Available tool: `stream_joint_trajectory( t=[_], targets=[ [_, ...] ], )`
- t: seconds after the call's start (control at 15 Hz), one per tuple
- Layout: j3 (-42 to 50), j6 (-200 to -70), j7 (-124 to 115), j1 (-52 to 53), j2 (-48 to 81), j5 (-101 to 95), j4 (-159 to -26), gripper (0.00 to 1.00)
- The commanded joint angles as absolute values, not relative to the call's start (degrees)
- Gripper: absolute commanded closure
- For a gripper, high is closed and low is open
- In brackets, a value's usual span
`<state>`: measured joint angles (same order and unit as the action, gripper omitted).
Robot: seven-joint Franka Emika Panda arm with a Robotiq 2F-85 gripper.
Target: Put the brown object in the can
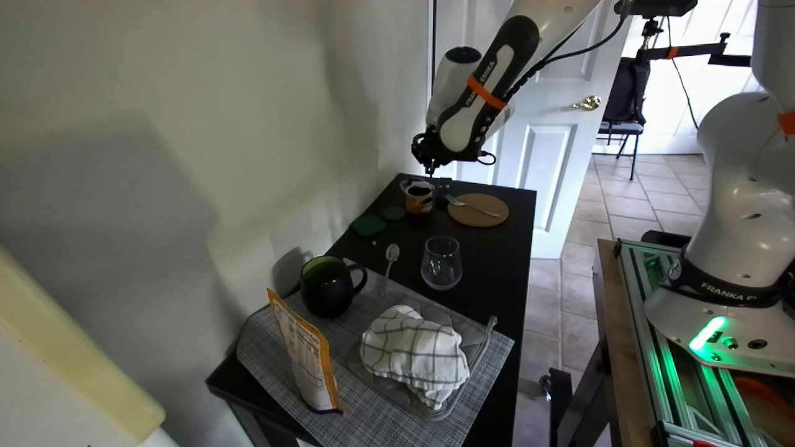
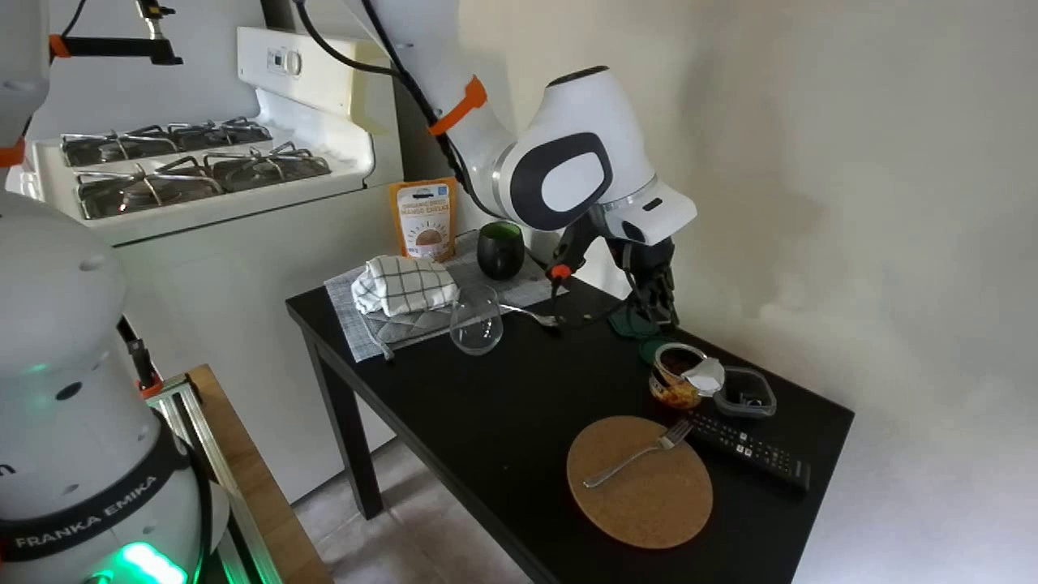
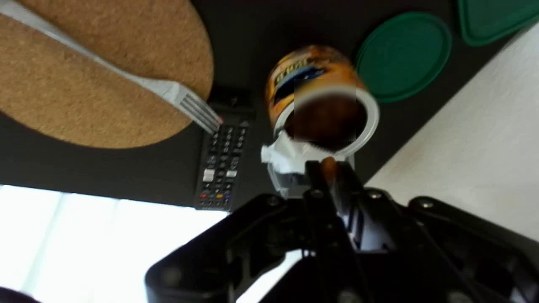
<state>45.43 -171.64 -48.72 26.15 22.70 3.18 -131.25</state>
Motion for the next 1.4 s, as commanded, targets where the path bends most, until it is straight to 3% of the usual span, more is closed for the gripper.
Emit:
stream_joint_trajectory(
  t=[0.0, 1.0, 1.13, 1.33],
  targets=[
    [54.0, -173.3, -54.7, 32.5, 24.6, 3.1, -132.0, 0.97],
    [44.9, -173.2, -50.8, 23.7, 29.9, 7.4, -126.0, 0.97],
    [43.9, -173.9, -50.5, 22.1, 30.9, 7.2, -124.7, 0.89],
    [41.8, -175.0, -49.2, 19.6, 31.9, 7.4, -122.9, 0.94]
  ],
)
